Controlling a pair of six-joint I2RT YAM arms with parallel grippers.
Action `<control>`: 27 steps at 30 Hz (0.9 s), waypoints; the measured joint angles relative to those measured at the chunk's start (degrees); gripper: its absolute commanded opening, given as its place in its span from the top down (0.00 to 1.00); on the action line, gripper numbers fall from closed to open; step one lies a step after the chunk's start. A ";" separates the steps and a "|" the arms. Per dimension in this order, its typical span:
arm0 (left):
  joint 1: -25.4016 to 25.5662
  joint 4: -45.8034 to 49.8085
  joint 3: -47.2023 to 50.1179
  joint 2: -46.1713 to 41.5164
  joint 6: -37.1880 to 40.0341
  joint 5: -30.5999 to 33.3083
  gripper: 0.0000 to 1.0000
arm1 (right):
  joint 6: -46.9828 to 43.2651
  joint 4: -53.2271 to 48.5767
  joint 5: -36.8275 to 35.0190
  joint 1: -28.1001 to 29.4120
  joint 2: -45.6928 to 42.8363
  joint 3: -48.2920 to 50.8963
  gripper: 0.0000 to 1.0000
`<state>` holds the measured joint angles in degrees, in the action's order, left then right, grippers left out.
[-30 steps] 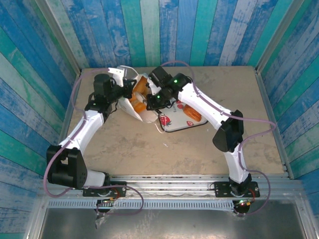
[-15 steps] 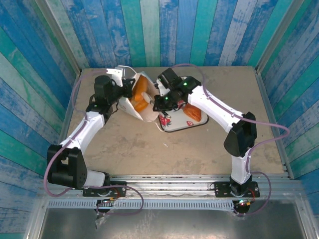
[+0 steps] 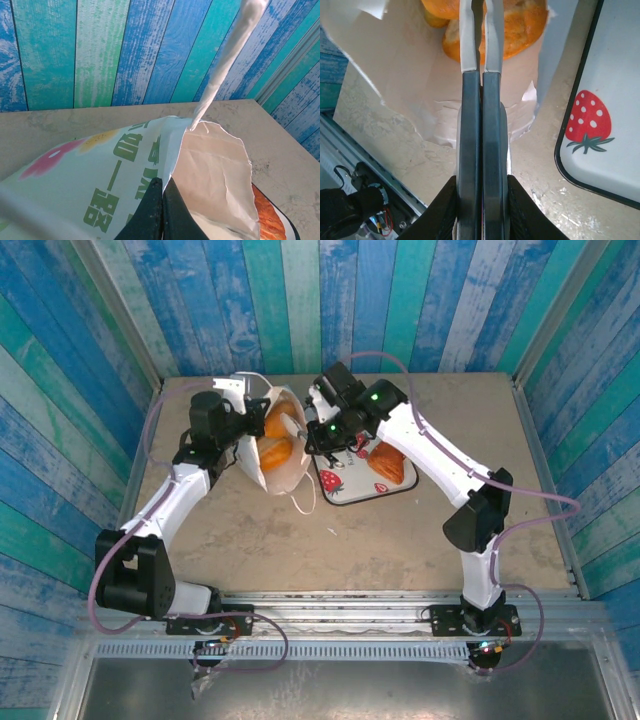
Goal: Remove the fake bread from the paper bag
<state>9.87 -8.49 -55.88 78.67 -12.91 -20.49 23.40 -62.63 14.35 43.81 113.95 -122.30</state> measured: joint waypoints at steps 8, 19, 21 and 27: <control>0.00 0.42 -0.24 0.39 -0.46 -0.17 1.00 | -1.57 -3.15 -0.87 0.66 1.46 -0.35 0.76; 0.00 0.90 -0.44 0.44 -0.68 -0.13 1.00 | 1.07 1.90 1.81 -0.02 1.99 7.08 0.56; 0.00 0.96 -0.44 0.44 -0.66 -0.07 1.00 | 1.88 3.87 3.41 -0.55 1.64 9.64 0.55; 0.00 1.09 -0.44 0.44 -0.66 0.02 1.00 | 3.80 6.91 5.01 -1.86 1.55 11.76 0.54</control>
<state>9.87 -7.40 -56.31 79.11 -13.56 -20.47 27.20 -55.72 19.35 41.95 115.50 -110.54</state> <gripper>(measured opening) 0.045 0.452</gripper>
